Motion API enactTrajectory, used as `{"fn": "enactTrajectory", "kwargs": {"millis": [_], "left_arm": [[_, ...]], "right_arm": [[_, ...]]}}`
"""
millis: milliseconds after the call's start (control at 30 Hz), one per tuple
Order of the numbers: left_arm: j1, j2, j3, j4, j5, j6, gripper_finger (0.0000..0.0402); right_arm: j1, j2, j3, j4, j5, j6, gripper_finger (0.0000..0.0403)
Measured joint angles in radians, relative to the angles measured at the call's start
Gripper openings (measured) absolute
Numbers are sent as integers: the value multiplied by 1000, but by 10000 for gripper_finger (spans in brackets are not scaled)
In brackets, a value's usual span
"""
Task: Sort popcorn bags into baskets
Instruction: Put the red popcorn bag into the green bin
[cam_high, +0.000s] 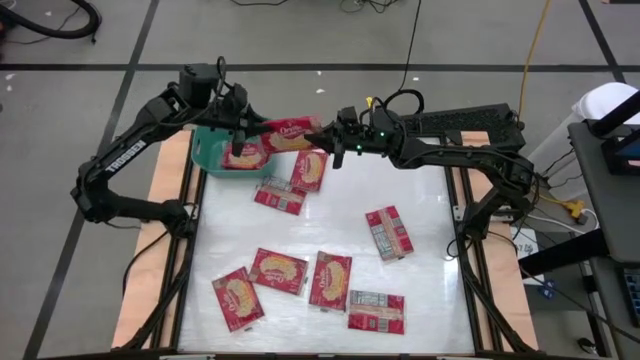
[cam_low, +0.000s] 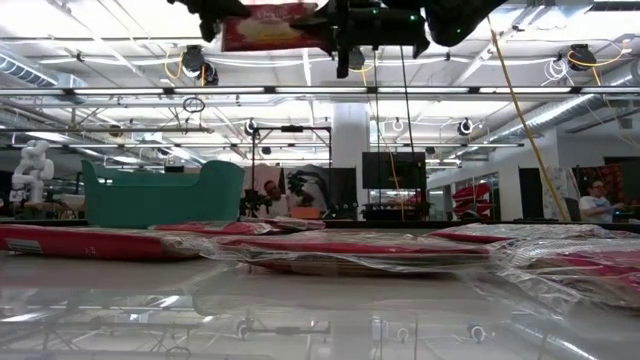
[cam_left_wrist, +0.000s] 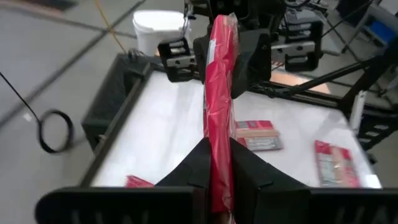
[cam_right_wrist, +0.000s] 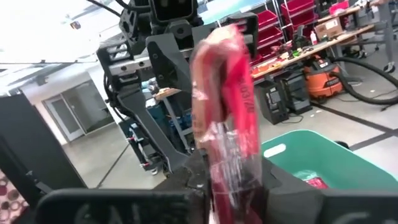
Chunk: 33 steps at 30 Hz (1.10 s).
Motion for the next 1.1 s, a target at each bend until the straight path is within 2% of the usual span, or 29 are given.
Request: {"fn": "enactTrajectory", "kwargs": {"millis": [133, 267, 400, 500, 600, 733, 933, 1100], "left_arm": [[26, -1, 0, 1, -6, 64, 19], [70, -2, 0, -29, -21, 72, 18], [112, -10, 0, -117, -118, 153, 30], [153, -9, 0, -206, -225, 212, 24], [201, 0, 0, -300, -301, 241, 18], [275, 22, 0, -421, -353, 224, 18], [345, 48, -46, -478, -349, 202, 29], [383, 89, -125, -461, -282, 153, 21]], "right_arm": [[-25, -1, 0, -54, -29, 23, 84], [-59, -21, 0, -207, -38, 15, 108], [-107, -48, 0, -379, -74, 8, 121], [-139, -64, 0, -462, -112, -21, 123], [-166, -66, 0, -496, -172, -36, 121], [-190, -66, 0, -506, -237, -30, 119], [-209, -65, 0, -522, -238, -40, 119], [-220, -65, 0, -523, -237, -39, 119]]}}
